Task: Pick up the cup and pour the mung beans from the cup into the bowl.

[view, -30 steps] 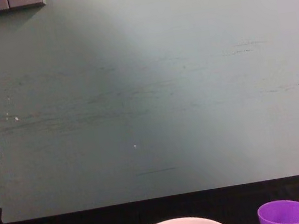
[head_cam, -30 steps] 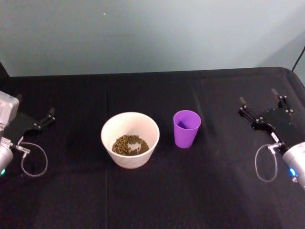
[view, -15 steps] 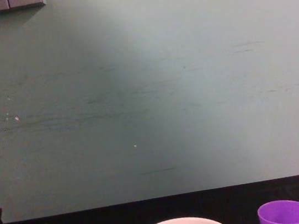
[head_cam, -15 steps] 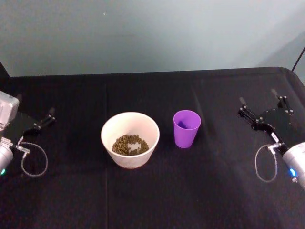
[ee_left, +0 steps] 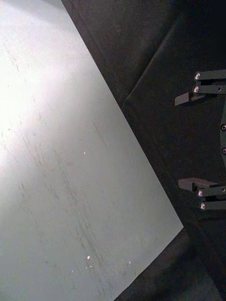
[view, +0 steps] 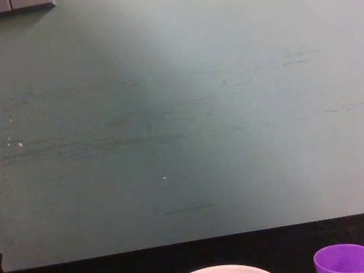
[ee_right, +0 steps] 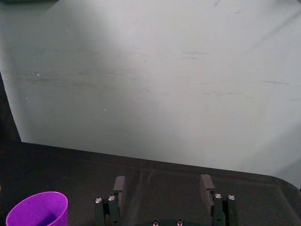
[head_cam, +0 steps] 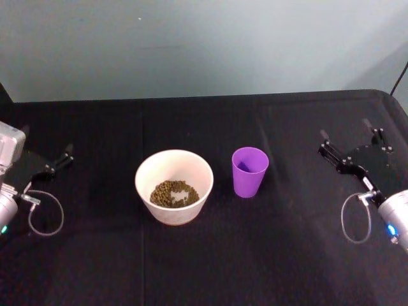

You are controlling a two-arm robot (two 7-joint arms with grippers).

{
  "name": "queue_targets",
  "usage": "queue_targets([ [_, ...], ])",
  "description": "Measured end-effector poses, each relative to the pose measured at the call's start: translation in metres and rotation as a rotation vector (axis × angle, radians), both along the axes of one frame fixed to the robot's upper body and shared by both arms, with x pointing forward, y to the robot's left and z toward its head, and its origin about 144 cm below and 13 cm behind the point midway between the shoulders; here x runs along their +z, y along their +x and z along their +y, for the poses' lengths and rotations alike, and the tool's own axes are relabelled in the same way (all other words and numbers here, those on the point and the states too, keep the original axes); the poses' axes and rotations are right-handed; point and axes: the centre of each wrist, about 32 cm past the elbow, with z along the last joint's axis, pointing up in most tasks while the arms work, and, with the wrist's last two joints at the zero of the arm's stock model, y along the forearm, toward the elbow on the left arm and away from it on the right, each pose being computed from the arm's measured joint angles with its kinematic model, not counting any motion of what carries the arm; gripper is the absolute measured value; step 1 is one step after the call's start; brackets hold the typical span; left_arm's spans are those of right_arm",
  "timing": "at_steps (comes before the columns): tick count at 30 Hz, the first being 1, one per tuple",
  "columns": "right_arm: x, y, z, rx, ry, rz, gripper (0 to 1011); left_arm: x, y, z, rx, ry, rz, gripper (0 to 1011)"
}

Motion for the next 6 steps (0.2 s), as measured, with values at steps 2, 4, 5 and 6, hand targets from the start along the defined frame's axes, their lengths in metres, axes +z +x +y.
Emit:
queue_targets([
  [2, 0.0, 0.0, 0.0, 0.0, 0.0, 0.0, 1003, 0.0, 0.0, 0.0, 0.0, 0.0, 0.0, 1000],
  [4, 0.0, 0.0, 0.0, 0.0, 0.0, 0.0, 1003, 0.0, 0.0, 0.0, 0.0, 0.0, 0.0, 1000],
  [5, 0.0, 0.0, 0.0, 0.0, 0.0, 0.0, 1003, 0.0, 0.0, 0.0, 0.0, 0.0, 0.0, 1000],
  [6, 0.0, 0.0, 0.0, 0.0, 0.0, 0.0, 1003, 0.0, 0.0, 0.0, 0.0, 0.0, 0.0, 1000],
])
